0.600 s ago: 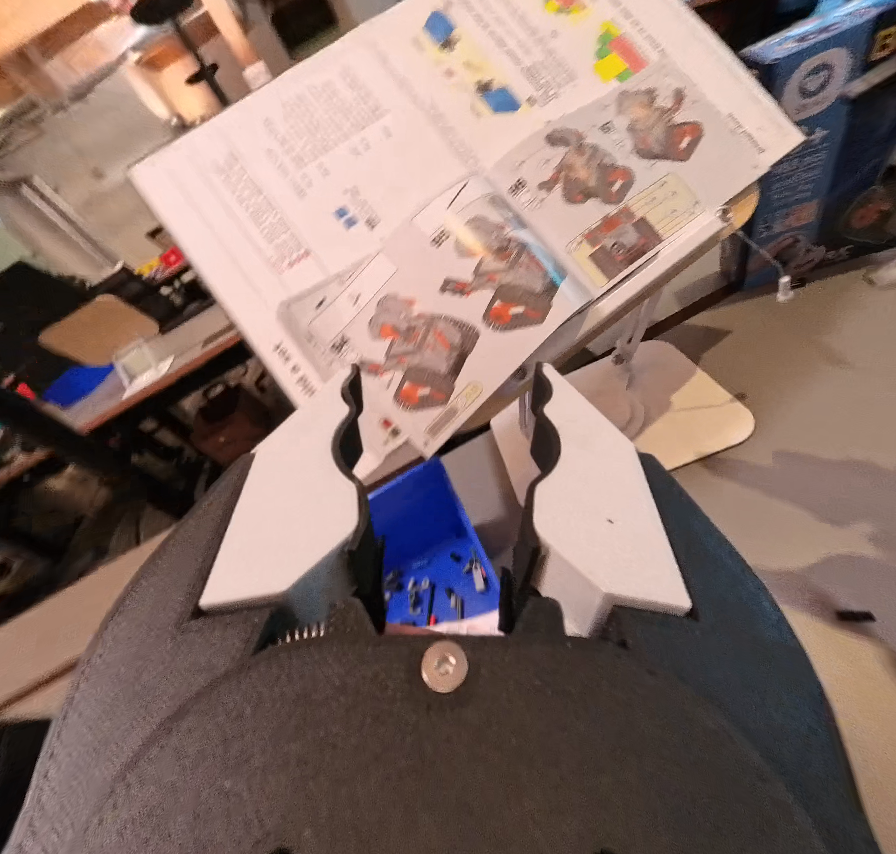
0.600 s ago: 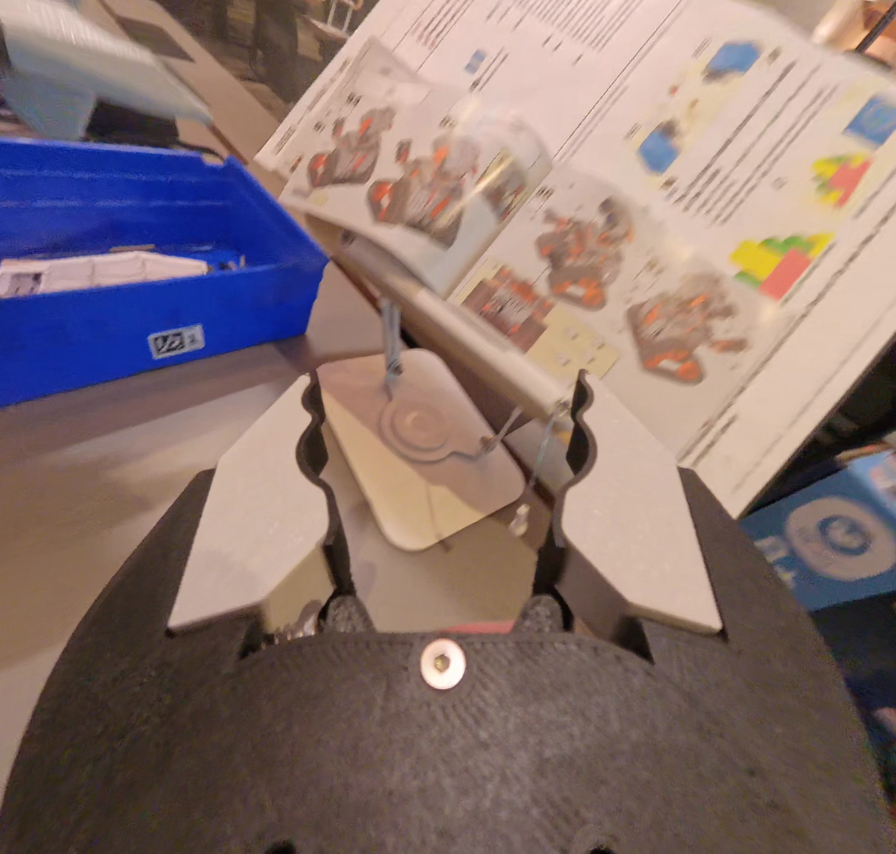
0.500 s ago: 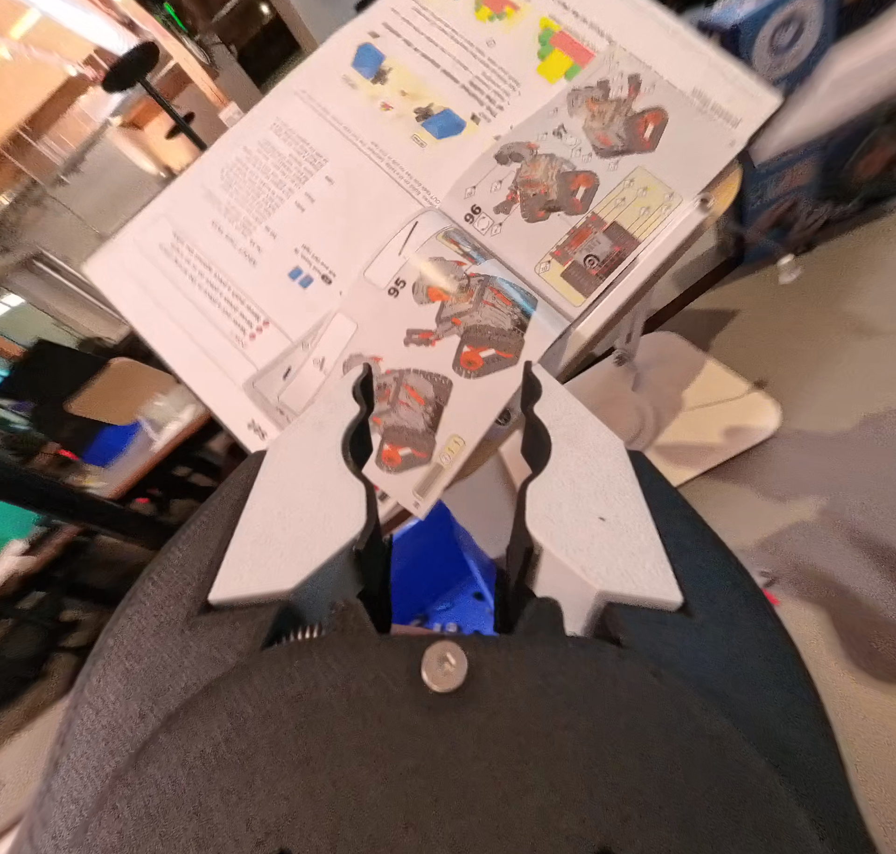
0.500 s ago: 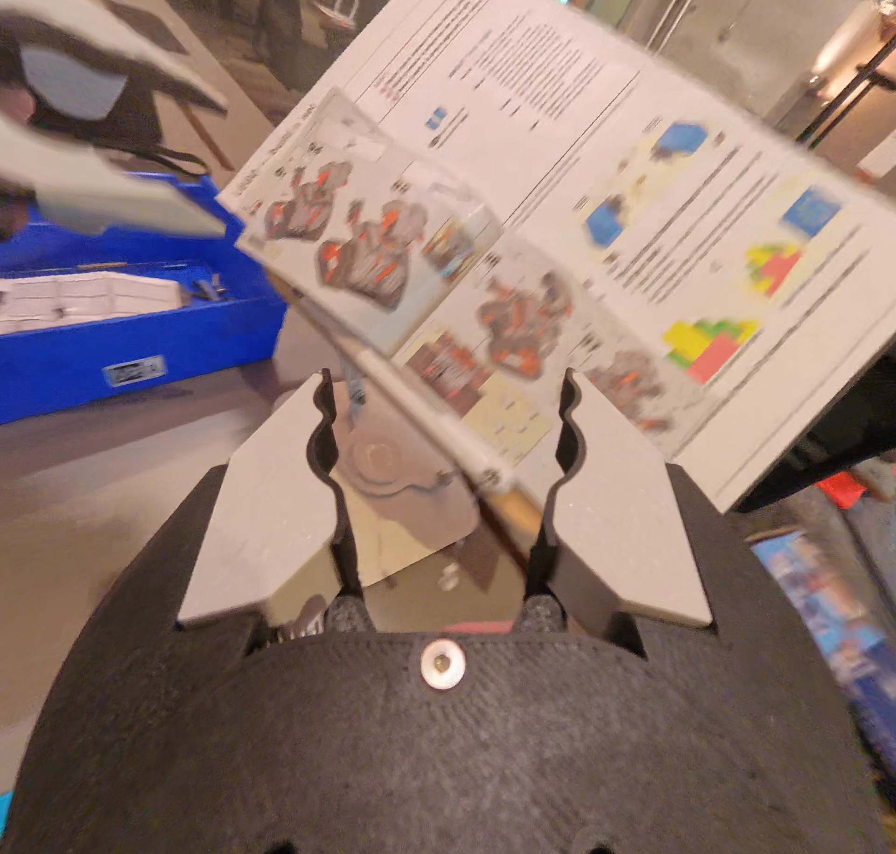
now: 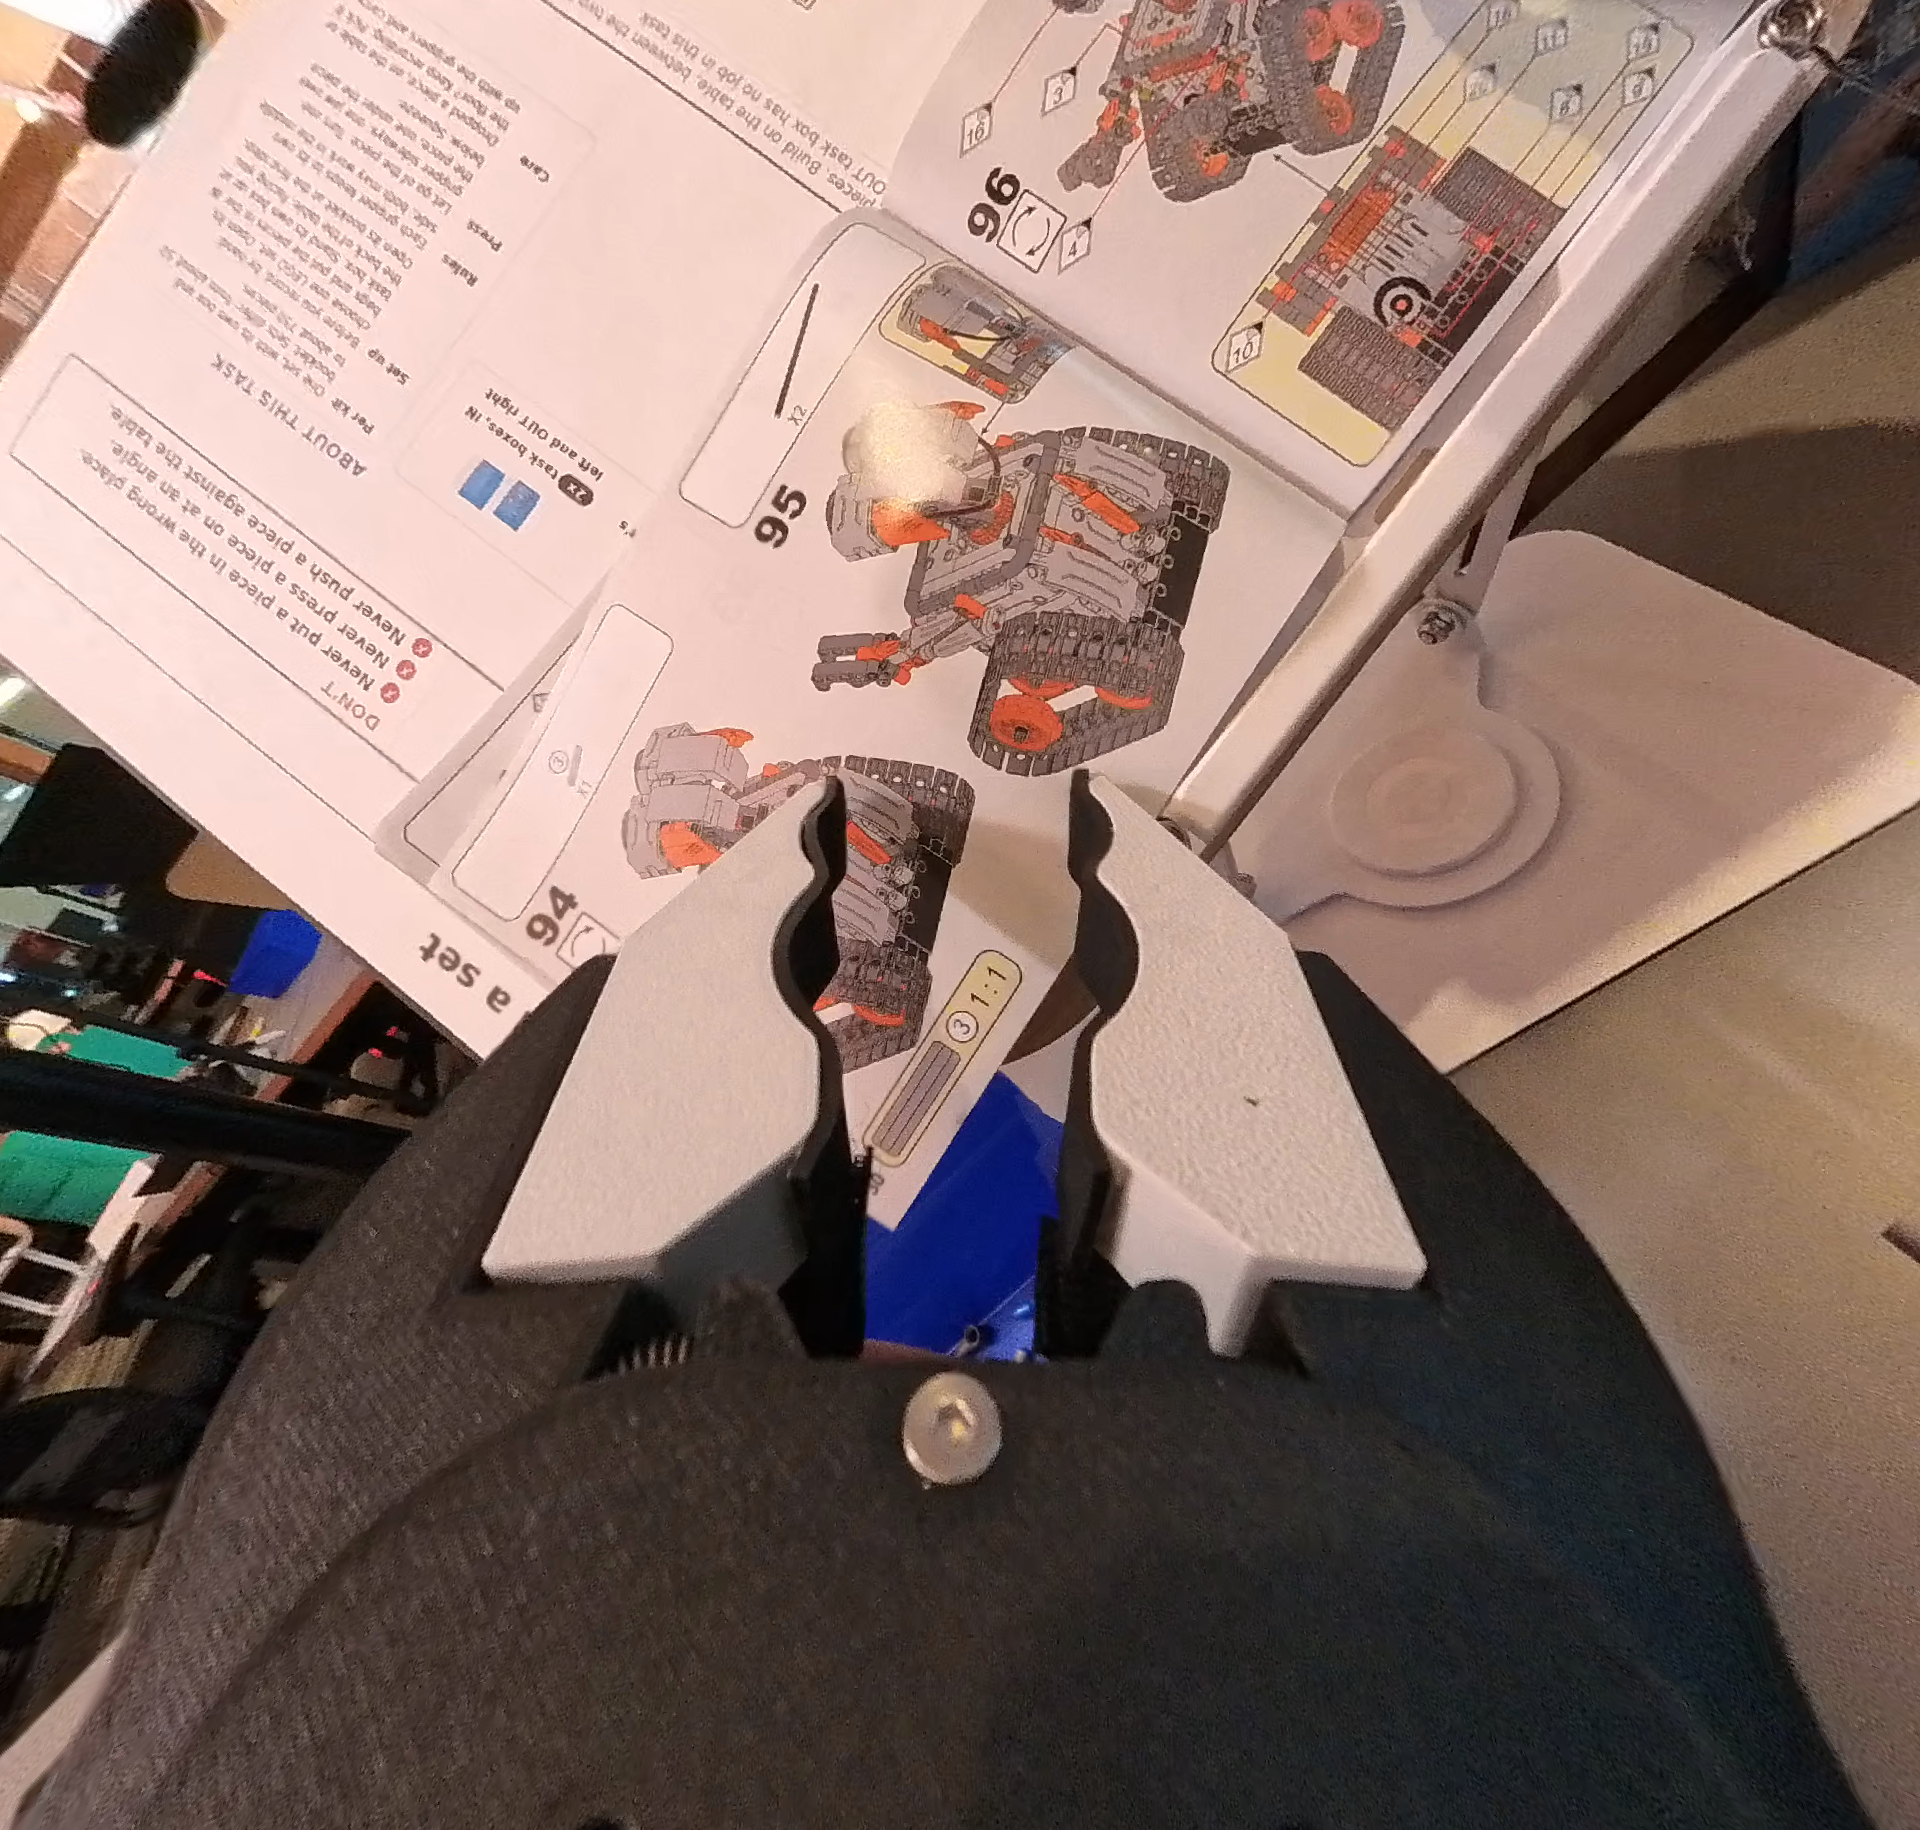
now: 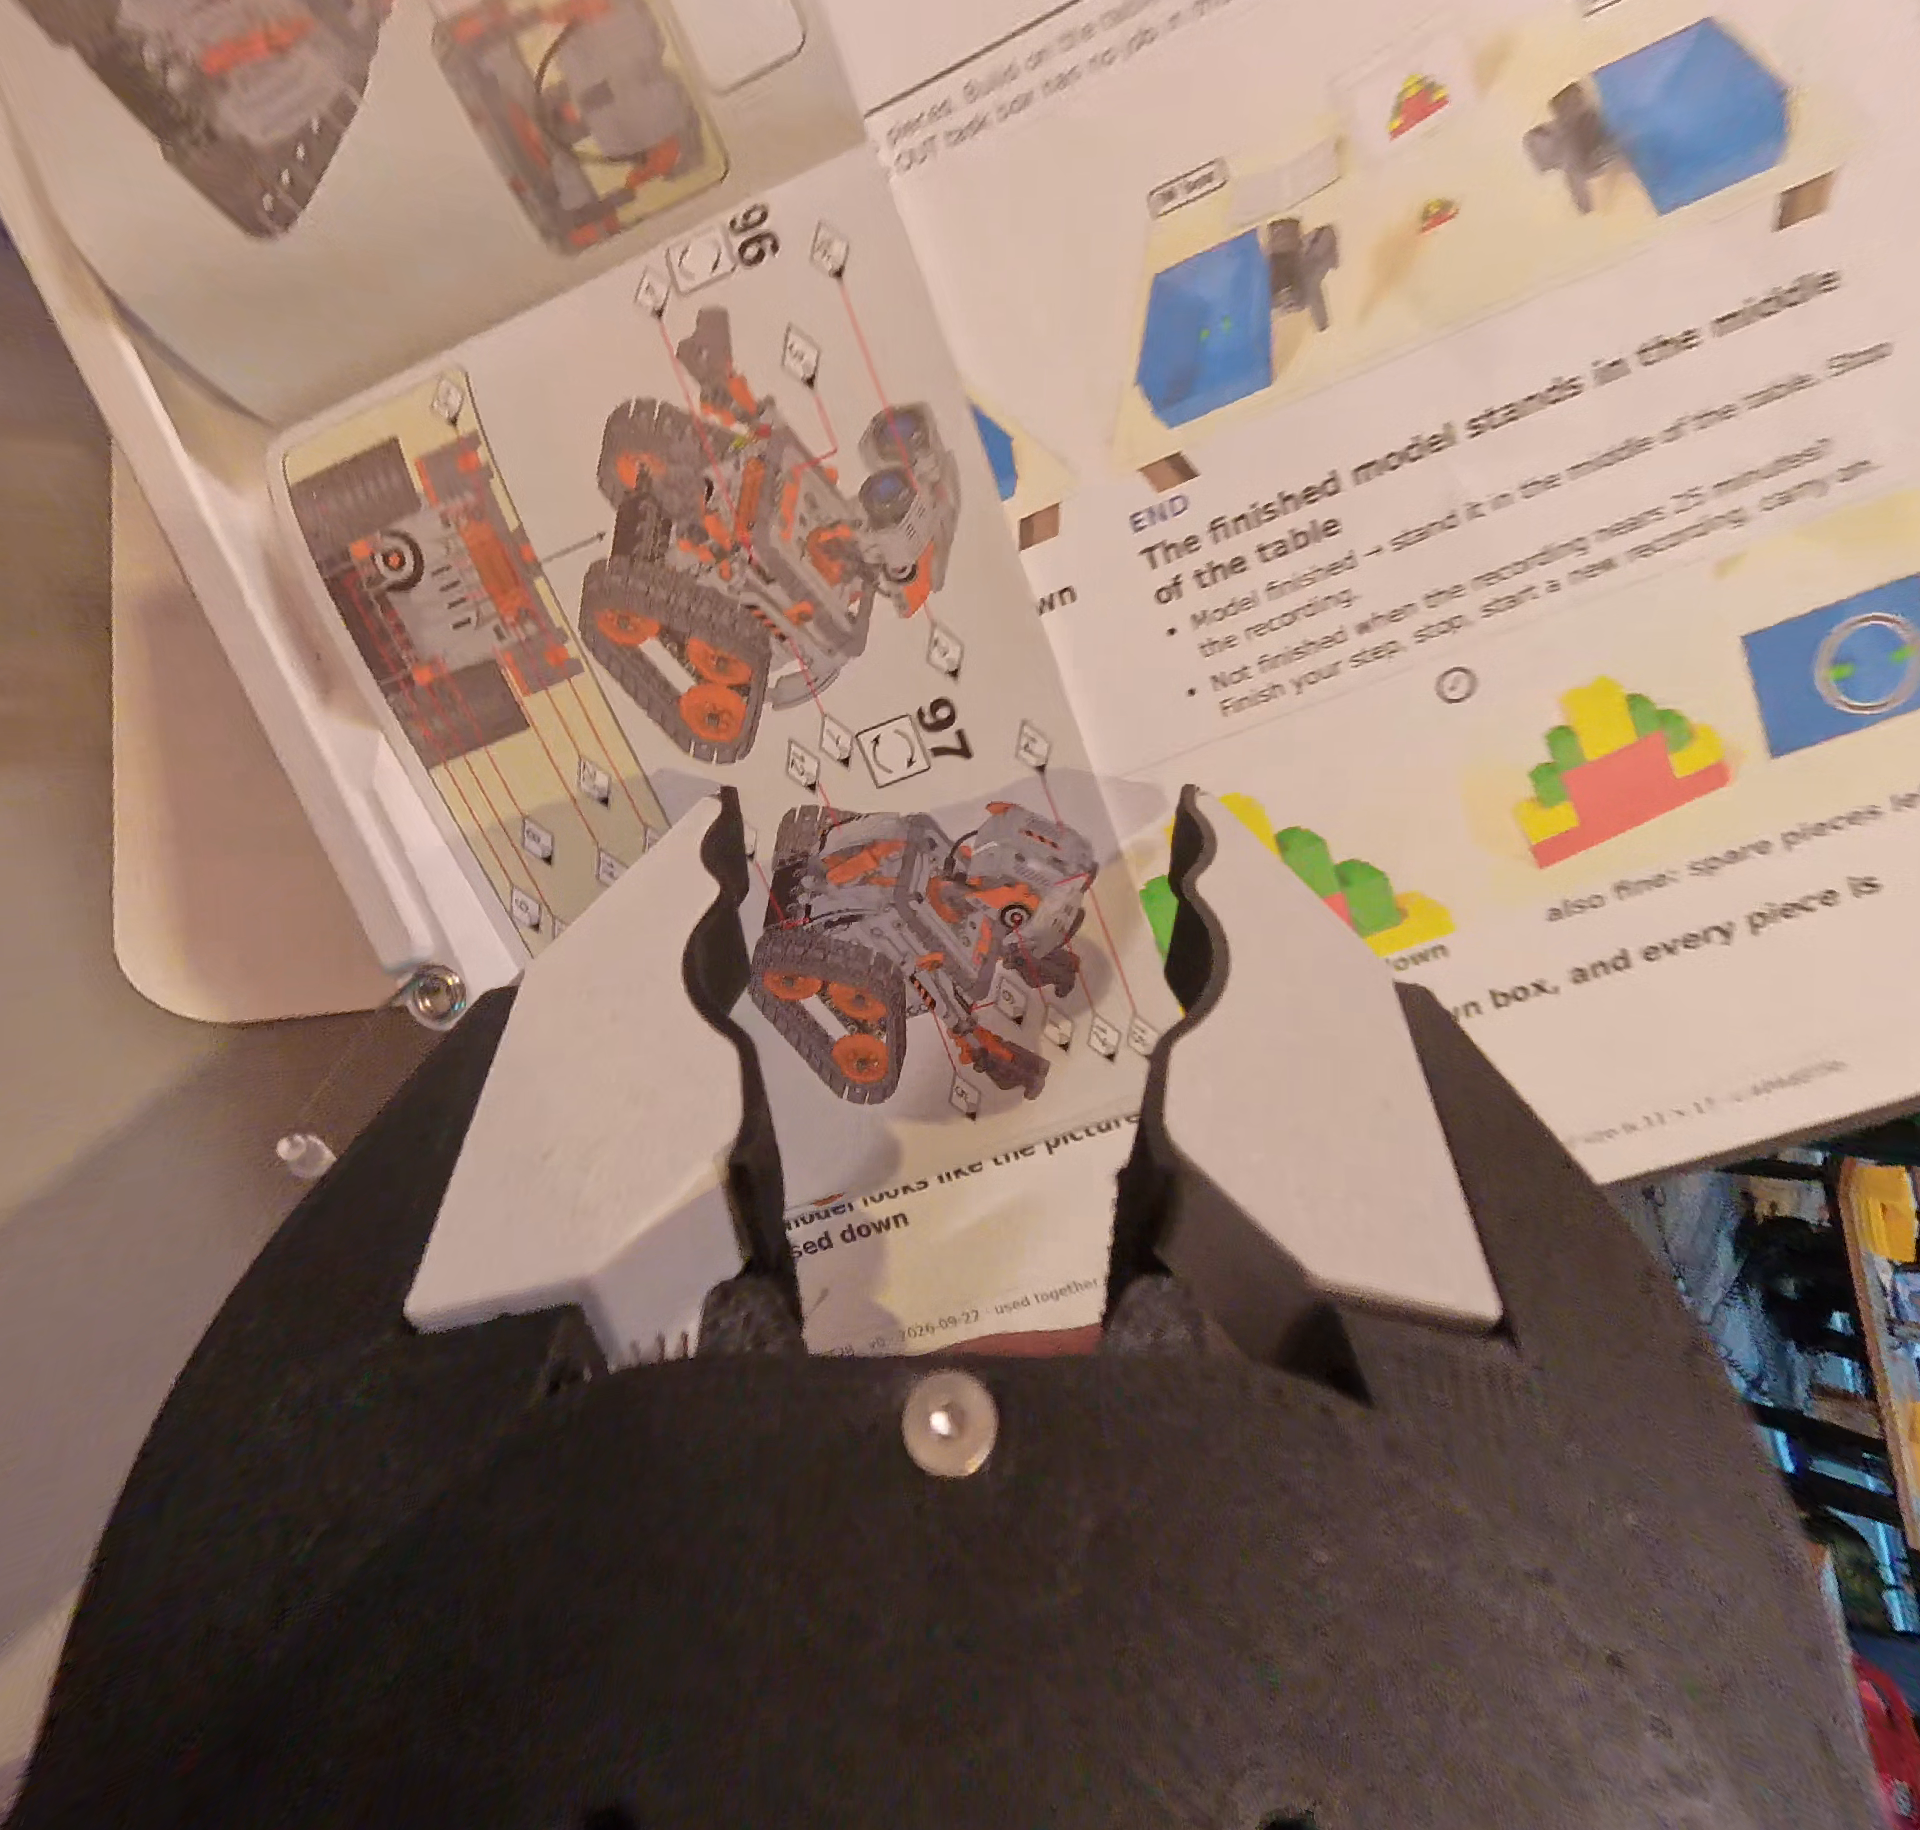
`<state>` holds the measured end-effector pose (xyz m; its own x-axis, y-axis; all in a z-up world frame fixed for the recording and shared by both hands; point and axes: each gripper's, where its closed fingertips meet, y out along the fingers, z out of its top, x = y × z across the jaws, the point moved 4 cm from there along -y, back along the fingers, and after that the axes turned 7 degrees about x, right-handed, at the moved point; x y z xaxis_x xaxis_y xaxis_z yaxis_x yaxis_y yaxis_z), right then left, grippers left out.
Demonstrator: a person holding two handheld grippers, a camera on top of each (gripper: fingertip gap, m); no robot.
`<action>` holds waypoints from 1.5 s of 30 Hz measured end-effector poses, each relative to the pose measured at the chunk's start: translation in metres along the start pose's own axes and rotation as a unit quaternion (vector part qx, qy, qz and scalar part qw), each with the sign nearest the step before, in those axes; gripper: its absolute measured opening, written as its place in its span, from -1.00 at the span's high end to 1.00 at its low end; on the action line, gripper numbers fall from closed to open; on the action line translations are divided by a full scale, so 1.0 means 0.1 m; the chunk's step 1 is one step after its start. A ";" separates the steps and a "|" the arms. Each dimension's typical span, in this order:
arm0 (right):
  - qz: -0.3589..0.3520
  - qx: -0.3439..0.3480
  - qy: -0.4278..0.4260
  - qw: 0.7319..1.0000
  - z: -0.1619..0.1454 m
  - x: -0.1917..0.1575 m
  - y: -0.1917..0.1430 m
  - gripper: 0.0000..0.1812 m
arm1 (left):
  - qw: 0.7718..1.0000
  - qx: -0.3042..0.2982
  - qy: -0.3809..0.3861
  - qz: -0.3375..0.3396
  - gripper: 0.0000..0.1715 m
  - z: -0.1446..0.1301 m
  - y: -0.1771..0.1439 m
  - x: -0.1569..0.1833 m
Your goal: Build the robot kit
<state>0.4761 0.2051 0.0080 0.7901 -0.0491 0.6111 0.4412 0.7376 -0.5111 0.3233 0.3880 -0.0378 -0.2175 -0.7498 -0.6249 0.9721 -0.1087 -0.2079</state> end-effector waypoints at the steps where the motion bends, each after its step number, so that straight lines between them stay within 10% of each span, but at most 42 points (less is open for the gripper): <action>1: 0.003 -0.006 -0.008 1.000 -0.04 -0.02 0.02 0.12 | 1.000 0.001 0.003 -0.001 0.54 0.00 0.00 0.01; 14: -0.036 0.012 -0.085 0.996 -0.08 -0.04 -0.06 0.73 | 1.000 0.010 0.023 0.002 0.60 0.02 0.02 0.07; 22: -0.022 0.034 -0.006 0.999 -0.19 0.06 -0.09 0.47 | 1.000 0.006 0.030 0.000 0.62 0.04 0.05 0.09; 32: -0.016 0.043 0.002 0.999 -0.17 0.01 -0.06 0.69 | 1.000 0.007 0.030 -0.003 0.62 0.05 0.05 0.10; 34: -0.015 0.053 0.038 0.998 -0.15 0.04 -0.08 0.31 | 0.999 0.013 0.034 -0.007 0.58 0.09 0.04 0.11; 45: -0.036 0.024 0.025 0.999 -0.43 0.17 -0.23 0.42 | 0.990 0.079 0.110 -0.038 0.54 1.08 0.51 0.33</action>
<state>0.4982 0.1582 0.0037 0.7785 -0.1358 0.6127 0.4771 0.7623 -0.4373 0.3753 0.2877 0.0122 -0.2876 -0.5764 -0.7649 0.9500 -0.2729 -0.1516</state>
